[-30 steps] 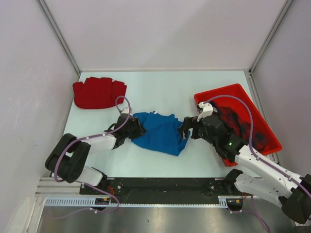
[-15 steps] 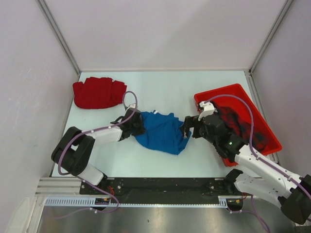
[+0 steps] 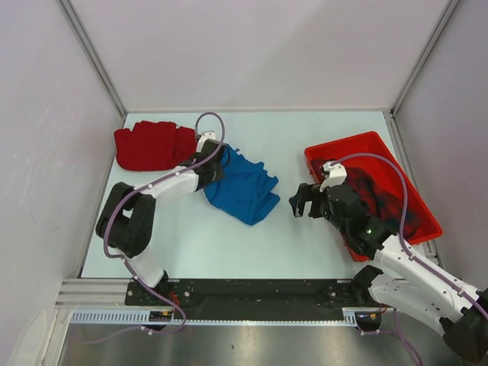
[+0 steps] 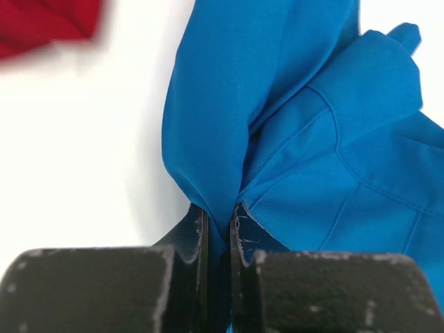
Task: Fold and stack the skirts
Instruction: Pick up the skirt from the center of the board, then place the skirt at the corner of the board.
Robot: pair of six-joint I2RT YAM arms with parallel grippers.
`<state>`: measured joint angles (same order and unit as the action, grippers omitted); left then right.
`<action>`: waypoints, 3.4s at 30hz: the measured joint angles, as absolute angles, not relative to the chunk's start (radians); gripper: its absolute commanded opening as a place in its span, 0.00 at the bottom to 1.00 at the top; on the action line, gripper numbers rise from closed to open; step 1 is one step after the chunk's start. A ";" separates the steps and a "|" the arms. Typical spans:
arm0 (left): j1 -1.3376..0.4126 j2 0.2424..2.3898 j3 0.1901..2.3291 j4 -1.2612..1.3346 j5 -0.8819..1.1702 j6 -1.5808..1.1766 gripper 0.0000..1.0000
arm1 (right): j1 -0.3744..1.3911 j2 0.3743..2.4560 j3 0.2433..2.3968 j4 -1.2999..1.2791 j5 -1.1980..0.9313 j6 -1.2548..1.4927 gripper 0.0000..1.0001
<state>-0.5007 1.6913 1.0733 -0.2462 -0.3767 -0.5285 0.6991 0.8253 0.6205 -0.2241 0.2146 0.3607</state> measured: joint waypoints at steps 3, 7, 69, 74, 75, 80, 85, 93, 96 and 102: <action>-0.451 1.703 1.100 -0.208 -0.395 -0.463 0.00 | 0.692 0.805 0.612 -0.225 0.228 0.358 1.00; -0.376 1.708 1.146 -0.184 -0.427 -0.379 0.00 | 0.684 0.793 0.603 -0.226 0.245 0.353 1.00; 0.144 1.973 1.670 -0.262 -0.157 0.070 0.09 | 0.647 0.799 0.595 -0.218 0.245 0.298 1.00; 0.162 2.002 1.672 -0.265 -0.184 0.052 0.27 | 0.645 0.805 0.595 -0.209 0.246 0.294 1.00; 0.166 2.011 1.672 -0.265 -0.187 0.047 0.36 | 0.645 0.807 0.595 -0.208 0.245 0.294 1.00; 0.180 2.053 1.672 -0.266 -0.215 0.026 0.60 | 0.646 0.807 0.595 -0.208 0.245 0.294 1.00; 0.182 2.070 1.672 -0.273 -0.250 0.027 0.96 | 0.645 0.805 0.595 -0.208 0.245 0.294 1.00; 0.182 2.076 1.694 -0.318 -0.334 0.018 1.00 | 0.646 0.792 0.595 -0.212 0.244 0.294 1.00; 0.182 2.072 1.736 -0.352 -0.364 -0.030 1.00 | 0.646 0.784 0.595 -0.212 0.243 0.294 1.00; 0.179 1.951 1.760 -0.382 -0.406 -0.157 1.00 | 0.646 0.766 0.595 -0.213 0.243 0.295 1.00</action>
